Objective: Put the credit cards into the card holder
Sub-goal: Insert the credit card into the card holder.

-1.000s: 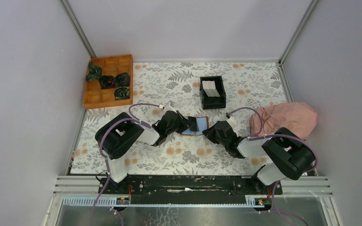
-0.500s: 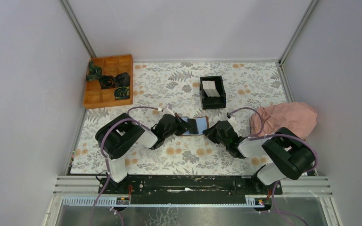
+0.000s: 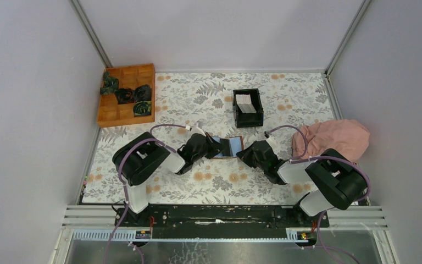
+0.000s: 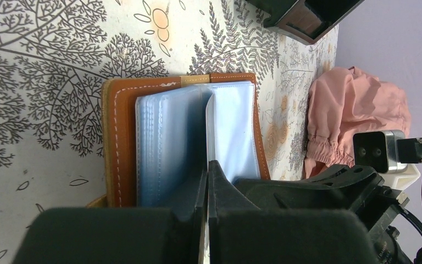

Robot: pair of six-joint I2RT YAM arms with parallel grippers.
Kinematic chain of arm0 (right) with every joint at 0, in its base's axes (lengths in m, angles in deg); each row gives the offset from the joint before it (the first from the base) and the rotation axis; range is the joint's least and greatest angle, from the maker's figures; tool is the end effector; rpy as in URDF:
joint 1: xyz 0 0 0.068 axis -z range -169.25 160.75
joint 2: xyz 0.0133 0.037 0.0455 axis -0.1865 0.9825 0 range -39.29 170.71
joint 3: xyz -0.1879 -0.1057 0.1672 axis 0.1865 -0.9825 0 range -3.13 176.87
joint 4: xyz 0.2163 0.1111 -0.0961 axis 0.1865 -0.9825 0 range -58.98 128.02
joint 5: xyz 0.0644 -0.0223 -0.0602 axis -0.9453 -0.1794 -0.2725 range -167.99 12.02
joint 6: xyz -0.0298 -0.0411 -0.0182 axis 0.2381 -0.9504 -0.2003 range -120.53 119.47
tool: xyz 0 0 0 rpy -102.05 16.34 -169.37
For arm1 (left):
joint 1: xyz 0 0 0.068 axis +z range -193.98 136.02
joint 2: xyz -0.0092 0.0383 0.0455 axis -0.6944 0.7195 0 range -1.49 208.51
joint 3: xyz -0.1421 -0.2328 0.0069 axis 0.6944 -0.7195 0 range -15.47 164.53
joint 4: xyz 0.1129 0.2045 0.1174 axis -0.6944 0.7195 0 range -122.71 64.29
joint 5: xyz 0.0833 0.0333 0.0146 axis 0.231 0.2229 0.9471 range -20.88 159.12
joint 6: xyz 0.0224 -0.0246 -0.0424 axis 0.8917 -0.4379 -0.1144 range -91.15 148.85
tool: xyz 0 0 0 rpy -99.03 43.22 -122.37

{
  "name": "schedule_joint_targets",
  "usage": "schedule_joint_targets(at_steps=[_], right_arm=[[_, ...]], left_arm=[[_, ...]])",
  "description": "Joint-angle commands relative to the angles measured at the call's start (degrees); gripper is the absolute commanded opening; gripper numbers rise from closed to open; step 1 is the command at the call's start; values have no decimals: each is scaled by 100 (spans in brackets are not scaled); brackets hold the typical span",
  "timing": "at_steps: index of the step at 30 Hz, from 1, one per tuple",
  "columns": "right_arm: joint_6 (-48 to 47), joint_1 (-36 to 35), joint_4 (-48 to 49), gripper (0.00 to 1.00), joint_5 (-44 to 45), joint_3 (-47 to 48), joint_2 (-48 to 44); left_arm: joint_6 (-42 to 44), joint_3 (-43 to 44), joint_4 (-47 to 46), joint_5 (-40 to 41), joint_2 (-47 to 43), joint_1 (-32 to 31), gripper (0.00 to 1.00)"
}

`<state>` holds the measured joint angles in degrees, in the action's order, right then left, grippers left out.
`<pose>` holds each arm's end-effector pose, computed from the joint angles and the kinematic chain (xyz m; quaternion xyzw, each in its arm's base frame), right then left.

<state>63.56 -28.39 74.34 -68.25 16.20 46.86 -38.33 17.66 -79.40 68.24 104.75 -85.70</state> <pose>0.1961 0.1518 0.1199 0.2281 0.8355 0.3418 0.3647 0.2389 -0.2137 0.1012 -0.1833 0.8299 -0.4325 0.3010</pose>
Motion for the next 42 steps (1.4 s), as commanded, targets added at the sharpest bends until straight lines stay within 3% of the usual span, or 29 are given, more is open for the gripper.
schedule_joint_targets(at_steps=[1, 21, 30, 42], right_arm=[[-149, 56, -217, 0, -127, 31, 110], [-273, 108, -77, 0, -608, 88, 428], [-810, 108, -854, 44, -234, 58, -286], [-1545, 108, -2260, 50, 693, 323, -1364]], left_arm=[[156, -74, 672, -91, 179, -186, 0], [152, 179, 647, -217, 691, -346, 0], [135, 269, 1082, 7, 756, -346, 0], [142, 359, 1577, 272, 680, -355, 0]])
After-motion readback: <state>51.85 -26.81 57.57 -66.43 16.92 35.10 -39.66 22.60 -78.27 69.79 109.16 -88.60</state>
